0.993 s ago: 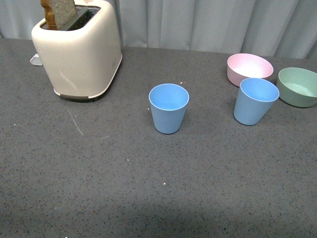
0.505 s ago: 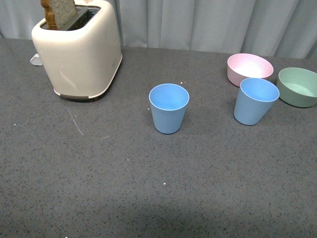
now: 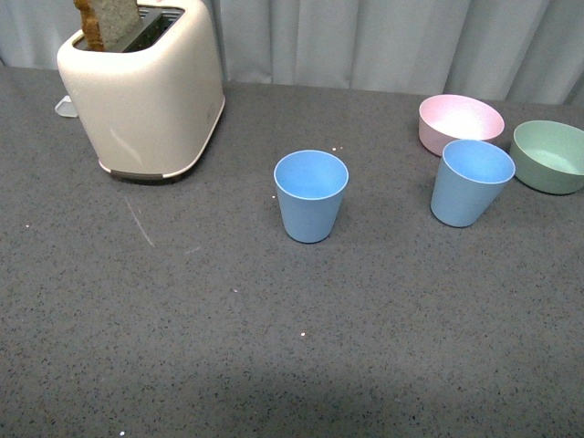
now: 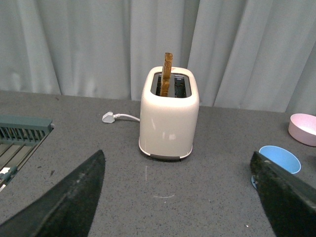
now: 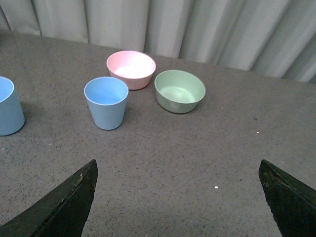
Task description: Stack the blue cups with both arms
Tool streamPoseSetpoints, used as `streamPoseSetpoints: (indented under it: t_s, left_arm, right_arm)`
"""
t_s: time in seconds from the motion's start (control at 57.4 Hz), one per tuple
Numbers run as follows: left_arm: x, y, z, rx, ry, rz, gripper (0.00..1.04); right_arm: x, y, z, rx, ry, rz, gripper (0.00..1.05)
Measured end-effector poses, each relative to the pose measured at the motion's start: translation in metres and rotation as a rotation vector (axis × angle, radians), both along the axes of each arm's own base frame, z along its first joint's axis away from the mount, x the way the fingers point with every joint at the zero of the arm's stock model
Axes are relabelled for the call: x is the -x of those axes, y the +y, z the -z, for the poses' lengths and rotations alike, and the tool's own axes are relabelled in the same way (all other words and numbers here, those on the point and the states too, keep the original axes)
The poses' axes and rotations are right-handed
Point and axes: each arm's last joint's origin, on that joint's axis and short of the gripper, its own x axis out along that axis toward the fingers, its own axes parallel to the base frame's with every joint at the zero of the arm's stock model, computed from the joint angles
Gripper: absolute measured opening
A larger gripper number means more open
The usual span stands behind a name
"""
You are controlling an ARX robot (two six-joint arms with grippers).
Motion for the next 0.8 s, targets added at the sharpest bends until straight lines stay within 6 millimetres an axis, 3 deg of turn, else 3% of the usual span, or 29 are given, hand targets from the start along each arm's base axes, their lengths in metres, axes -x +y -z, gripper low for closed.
streamPoseSetpoints:
  t_s: [0.07,0.227,0.261,0.505,0.61,0.802]
  left_arm:
    - [0.000,0.000,0.000,-0.001,0.000,0.000,1.00]
    - [0.000,0.000,0.000,-0.002,0.000,0.000,0.98]
    - [0.000,0.000,0.000,-0.002,0.000,0.000,0.98]
    - [0.000,0.000,0.000,-0.002,0.000,0.000,0.98]
    - [0.000,0.000,0.000,-0.002,0.000,0.000,0.98]
    - [0.000,0.000,0.000,-0.002,0.000,0.000,0.98]
  right_arm:
    - [-0.023,-0.001,-0.004,-0.013,0.033,-0.021,0.95]
    - [-0.085,-0.003,-0.010,-0.051,0.126,-0.019,0.95]
    - [-0.110,-0.004,-0.005,-0.064,0.195,-0.006,0.95]
    - [-0.197,0.000,0.022,-0.132,0.451,0.066,0.95]
    - [-0.228,0.006,0.030,-0.178,0.507,0.090,0.95]
    - [-0.264,0.020,0.045,-0.260,0.585,0.114,0.95]
